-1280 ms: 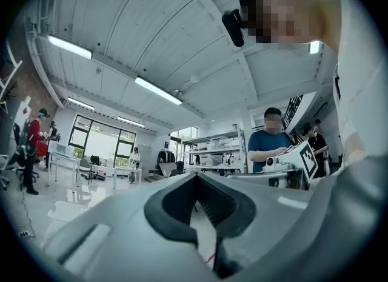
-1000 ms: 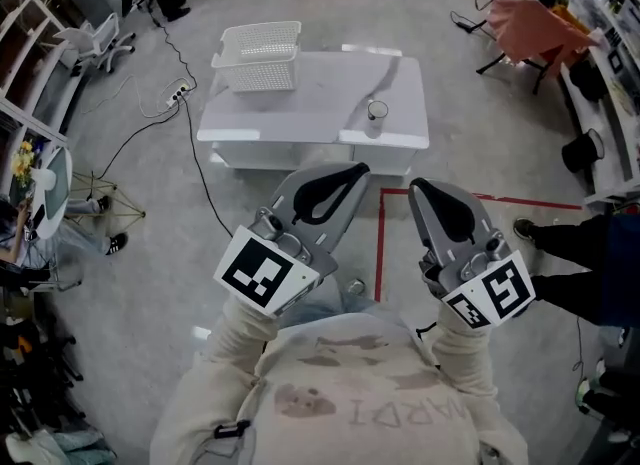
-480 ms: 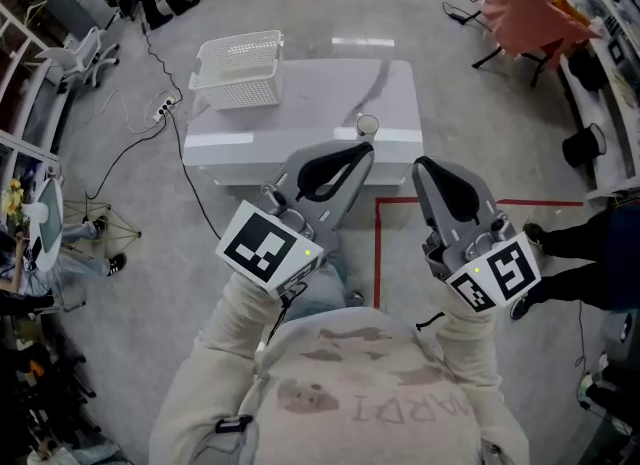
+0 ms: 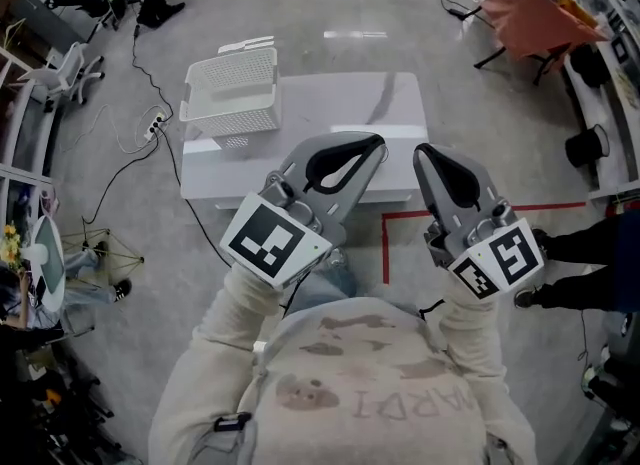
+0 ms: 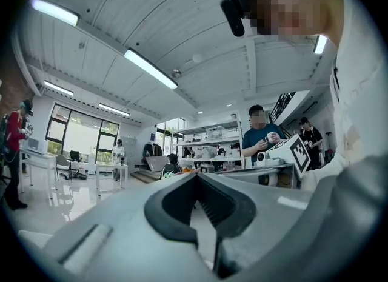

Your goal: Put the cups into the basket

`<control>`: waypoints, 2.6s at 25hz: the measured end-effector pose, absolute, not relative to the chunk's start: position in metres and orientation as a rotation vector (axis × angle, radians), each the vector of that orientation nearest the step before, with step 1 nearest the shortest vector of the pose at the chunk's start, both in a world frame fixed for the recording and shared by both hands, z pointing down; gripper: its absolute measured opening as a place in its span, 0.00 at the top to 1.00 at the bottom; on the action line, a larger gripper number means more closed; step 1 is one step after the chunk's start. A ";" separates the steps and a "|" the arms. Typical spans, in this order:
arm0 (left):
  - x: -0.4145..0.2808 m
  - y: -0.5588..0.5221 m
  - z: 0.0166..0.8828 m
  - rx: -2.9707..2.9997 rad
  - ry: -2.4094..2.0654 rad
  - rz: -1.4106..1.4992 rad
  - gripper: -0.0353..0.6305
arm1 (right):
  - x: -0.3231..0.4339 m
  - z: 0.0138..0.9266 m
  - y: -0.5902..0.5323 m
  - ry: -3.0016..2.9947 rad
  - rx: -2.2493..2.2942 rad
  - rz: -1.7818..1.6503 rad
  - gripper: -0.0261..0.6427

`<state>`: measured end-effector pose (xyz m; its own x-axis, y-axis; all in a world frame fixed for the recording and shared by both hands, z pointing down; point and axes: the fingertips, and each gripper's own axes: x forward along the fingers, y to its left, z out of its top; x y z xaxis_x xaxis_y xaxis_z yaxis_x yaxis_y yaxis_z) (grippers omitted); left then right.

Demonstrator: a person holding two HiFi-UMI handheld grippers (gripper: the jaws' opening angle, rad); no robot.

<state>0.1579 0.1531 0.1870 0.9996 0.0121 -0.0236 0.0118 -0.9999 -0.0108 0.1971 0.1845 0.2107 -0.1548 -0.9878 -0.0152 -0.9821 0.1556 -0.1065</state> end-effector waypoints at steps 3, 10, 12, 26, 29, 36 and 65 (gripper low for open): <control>0.168 0.132 0.189 -3.093 -0.042 0.051 0.94 | 0.204 0.219 0.159 2.340 -1.998 -0.133 0.92; 0.206 0.098 0.208 -3.159 0.018 0.059 0.94 | 0.258 0.265 0.117 2.383 -2.026 -0.266 0.92; 0.223 0.086 0.210 -3.164 0.056 0.060 0.94 | 0.281 0.288 0.105 2.403 -2.023 -0.342 0.92; 0.294 0.010 0.267 -3.212 0.162 -0.021 0.94 | 0.357 0.494 0.031 2.567 -2.072 -0.945 0.88; 0.302 0.001 0.290 -3.249 0.156 -0.046 0.94 | 0.362 0.543 0.025 2.575 -2.091 -1.088 0.87; 0.317 -0.012 0.352 -3.302 0.094 -0.135 0.94 | 0.362 0.643 0.030 2.566 -2.099 -1.371 0.86; 0.308 -0.012 0.439 -3.369 0.170 -0.238 0.94 | 0.352 0.776 0.047 2.729 -2.202 -1.757 0.87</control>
<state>0.3078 -0.0121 0.4386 0.9852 -0.0820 0.1502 -0.1155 -0.9663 0.2300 0.3517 0.0472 0.7758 -0.1714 -0.3529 0.9198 -0.9834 0.1176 -0.1381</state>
